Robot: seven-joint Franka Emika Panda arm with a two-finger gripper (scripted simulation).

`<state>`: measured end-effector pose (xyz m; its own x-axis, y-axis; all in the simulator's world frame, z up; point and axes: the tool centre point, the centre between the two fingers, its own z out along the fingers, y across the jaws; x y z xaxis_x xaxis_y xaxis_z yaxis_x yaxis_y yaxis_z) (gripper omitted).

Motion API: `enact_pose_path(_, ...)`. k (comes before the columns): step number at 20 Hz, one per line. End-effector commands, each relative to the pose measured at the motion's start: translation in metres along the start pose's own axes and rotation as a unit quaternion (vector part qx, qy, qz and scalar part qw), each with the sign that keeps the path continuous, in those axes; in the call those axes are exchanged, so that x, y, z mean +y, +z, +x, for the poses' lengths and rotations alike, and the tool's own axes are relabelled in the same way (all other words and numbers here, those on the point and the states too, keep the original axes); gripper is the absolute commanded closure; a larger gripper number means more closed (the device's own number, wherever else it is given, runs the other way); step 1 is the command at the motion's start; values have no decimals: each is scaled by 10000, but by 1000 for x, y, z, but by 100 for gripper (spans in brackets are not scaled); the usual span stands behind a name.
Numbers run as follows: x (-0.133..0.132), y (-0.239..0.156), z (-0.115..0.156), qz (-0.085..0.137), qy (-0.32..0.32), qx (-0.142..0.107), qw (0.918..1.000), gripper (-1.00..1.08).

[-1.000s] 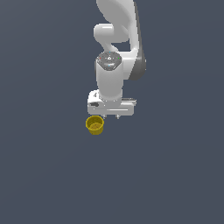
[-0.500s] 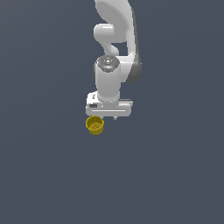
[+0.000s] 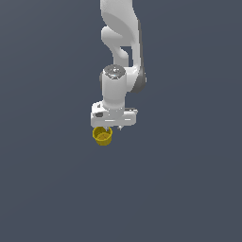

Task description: Pick up the object and move it to a goal position.

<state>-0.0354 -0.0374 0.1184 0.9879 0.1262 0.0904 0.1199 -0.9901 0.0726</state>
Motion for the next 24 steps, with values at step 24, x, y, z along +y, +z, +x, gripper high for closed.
enact_pose_path(24,9,31,-32,-233,-877,645,9938,-20)
